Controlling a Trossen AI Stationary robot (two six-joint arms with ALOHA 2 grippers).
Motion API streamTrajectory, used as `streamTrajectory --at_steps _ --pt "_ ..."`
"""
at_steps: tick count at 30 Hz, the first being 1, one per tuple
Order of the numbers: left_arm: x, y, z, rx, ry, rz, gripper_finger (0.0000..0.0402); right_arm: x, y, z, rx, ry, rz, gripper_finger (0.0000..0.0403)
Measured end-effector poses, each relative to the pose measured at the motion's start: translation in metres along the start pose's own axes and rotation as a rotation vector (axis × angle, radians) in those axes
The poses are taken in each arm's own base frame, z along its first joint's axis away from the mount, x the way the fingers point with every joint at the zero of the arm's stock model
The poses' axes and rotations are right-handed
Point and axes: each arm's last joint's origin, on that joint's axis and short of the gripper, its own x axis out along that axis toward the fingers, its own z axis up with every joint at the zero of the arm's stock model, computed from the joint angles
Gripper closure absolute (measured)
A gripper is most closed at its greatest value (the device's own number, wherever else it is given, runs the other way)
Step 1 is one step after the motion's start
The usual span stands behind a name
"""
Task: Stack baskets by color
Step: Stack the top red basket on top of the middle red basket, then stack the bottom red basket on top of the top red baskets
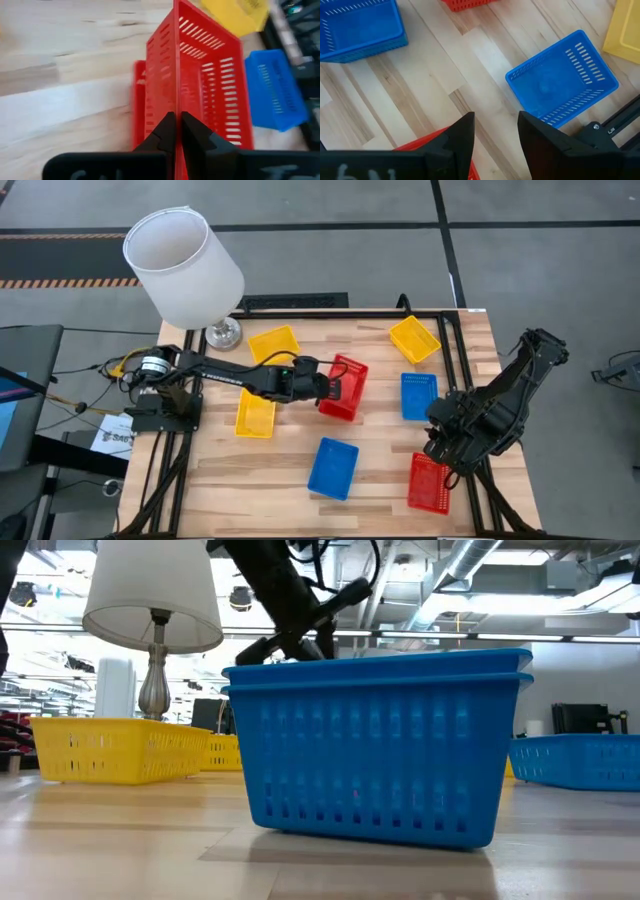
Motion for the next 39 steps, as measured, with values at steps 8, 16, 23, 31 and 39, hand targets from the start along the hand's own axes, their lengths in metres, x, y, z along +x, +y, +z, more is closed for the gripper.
streamTrajectory --at_steps 8,16,23,31,39 --pt "0.007 0.003 -0.009 0.007 0.063 0.014 0.0401 0.000 0.000 0.000 0.000 0.000 -0.001 0.0228" --pt "0.020 0.002 -0.016 -0.006 0.089 0.002 0.0395 0.000 0.000 0.000 -0.001 0.002 -0.001 0.0228" --pt "0.020 0.002 -0.016 0.008 0.104 -0.010 0.0358 0.000 0.000 0.000 -0.002 0.003 -0.001 0.0228" --pt "0.020 -0.002 -0.015 0.110 0.180 -0.064 0.0259 0.000 0.000 -0.001 -0.019 0.018 0.000 0.0228" --pt "0.005 -0.012 0.004 0.218 0.224 -0.156 0.0194 -0.002 0.002 -0.011 0.003 0.119 0.030 0.0228"
